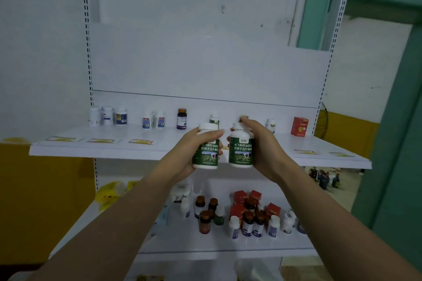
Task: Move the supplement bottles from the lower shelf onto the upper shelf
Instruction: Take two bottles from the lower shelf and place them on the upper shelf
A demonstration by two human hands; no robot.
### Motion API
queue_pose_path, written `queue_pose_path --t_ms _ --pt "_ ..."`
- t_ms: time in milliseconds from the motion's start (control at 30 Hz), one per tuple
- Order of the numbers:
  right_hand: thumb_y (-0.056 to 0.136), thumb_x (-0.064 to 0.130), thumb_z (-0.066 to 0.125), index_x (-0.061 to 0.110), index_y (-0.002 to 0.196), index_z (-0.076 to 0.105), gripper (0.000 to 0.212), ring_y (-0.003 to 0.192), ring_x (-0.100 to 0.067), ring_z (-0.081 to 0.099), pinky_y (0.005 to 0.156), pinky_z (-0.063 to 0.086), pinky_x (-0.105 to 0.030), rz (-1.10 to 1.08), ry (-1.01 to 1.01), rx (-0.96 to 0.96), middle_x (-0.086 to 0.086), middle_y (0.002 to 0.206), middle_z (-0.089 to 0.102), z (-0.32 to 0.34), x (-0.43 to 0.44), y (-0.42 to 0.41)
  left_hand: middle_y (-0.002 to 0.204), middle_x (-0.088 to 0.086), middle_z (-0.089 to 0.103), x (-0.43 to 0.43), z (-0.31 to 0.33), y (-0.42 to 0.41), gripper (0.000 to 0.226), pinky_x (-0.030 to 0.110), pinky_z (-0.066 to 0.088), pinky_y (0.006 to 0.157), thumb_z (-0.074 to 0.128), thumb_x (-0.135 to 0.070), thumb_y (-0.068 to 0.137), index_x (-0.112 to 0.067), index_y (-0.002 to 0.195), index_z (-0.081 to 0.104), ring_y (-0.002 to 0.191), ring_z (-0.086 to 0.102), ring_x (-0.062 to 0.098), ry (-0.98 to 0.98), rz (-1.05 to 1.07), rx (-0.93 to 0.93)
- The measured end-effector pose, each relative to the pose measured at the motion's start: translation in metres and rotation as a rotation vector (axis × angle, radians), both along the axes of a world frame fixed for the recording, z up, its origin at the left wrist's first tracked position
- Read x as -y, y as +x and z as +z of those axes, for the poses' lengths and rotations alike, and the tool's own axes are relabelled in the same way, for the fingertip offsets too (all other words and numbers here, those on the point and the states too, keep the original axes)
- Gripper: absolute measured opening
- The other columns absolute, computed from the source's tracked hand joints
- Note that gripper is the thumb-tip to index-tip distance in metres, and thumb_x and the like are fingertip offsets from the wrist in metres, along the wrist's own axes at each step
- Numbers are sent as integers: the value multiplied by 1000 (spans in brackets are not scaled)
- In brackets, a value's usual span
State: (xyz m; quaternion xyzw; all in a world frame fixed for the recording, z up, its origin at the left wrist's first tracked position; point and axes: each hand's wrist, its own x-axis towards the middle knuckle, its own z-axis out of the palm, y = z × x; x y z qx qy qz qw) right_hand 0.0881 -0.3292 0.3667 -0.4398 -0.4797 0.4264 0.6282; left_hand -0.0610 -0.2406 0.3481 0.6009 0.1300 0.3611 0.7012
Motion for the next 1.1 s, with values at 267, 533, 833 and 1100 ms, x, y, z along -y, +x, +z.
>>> queue_pose_path --t_ms 267,533,833,1100 --pt "94 27 47 11 102 59 22 64 -13 65 65 52 -29 -67 25 -6 -2 78 68 14 -4 14 80 10 64 -18 16 17 33 31 56 65 69 8 73 -4 100 55 70 64 19 117 -20 -62" --pt "90 14 52 8 111 53 23 77 -18 62 69 55 -35 -145 5 61 -8 93 61 29 -34 37 118 27 61 -59 32 47 58 56 49 95 74 3 71 1 123 48 111 60 42 115 -28 -70" --pt "87 19 64 6 108 61 24 88 -20 67 82 54 -34 -217 -7 163 -6 95 70 14 -125 110 109 9 69 -140 27 108 46 41 51 97 77 -1 71 -10 113 61 106 64 28 219 220 -183" --pt "82 31 71 13 117 63 40 109 -19 62 91 50 -33 -260 -51 426 -9 125 57 -8 -232 195 111 8 64 -224 11 189 54 38 52 91 84 -3 64 -11 110 57 103 61 26 275 403 -378"
